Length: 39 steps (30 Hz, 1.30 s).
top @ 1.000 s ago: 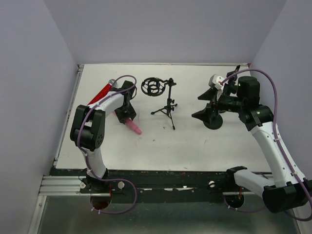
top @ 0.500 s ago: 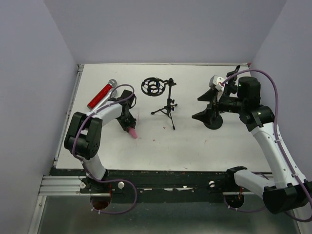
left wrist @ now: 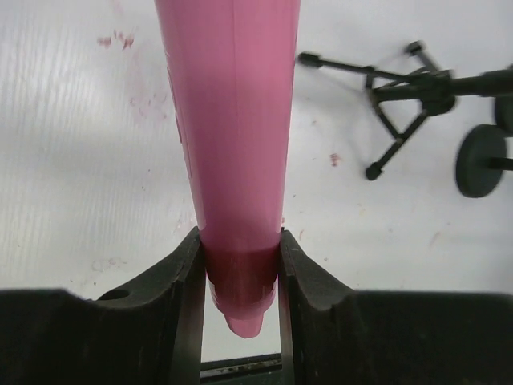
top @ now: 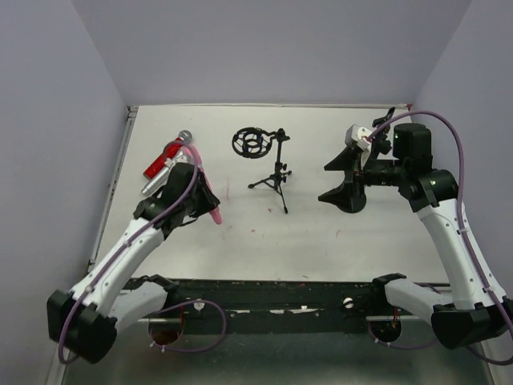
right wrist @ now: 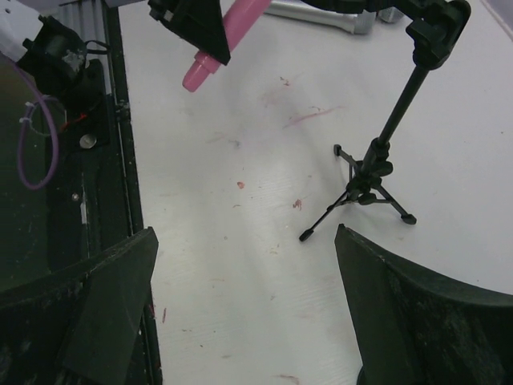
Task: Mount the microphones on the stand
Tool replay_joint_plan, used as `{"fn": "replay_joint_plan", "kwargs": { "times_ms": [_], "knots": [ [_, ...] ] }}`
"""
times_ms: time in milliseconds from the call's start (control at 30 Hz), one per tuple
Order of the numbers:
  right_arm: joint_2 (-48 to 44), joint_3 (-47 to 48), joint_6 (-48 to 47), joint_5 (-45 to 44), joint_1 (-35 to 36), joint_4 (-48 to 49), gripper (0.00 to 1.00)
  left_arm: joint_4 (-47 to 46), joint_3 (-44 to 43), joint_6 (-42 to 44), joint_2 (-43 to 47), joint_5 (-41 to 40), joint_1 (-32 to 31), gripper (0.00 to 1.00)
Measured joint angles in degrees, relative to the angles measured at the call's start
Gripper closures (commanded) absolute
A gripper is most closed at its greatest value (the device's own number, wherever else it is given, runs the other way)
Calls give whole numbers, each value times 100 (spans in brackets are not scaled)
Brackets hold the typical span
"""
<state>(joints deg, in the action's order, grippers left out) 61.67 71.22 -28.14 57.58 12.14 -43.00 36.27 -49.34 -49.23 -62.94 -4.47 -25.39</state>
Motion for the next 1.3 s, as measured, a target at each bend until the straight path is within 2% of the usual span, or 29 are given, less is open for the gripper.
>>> {"fn": "replay_joint_plan", "kwargs": {
  "times_ms": [67,233,333,400,500,667,833,1000,1167,1300],
  "knots": [
    [63,136,-70,92,0,-155,0,-96,138,299,898,-17,2,100],
    [289,461,-168,273,-2,-520,0,-407,232,1353,2498,92,7,100],
    [555,815,-144,435,-11,-710,0,-791,201,2105,3108,669,15,100],
    [809,1152,-70,575,-11,-802,0,-1202,199,2599,3362,1342,13,100],
    [1268,1832,133,824,-9,-940,0,-1676,111,3003,3410,2221,0,100],
    [1912,2922,660,1342,-9,-960,0,-2096,-949,3338,2459,3189,-339,100],
    [2094,3366,1784,1687,-9,-332,0,-2308,-2055,3462,1285,3303,-1163,100],
    [2212,3814,2699,1906,-9,337,0,-2452,-2697,3416,190,3254,-1644,100],
    [2107,3556,3591,2096,-9,1331,0,-2291,-3383,3377,-802,3145,-2026,100],
    [2004,3270,4258,2223,-9,2044,0,-2234,-3696,3381,-1182,3108,-2236,100]
  ]
}}
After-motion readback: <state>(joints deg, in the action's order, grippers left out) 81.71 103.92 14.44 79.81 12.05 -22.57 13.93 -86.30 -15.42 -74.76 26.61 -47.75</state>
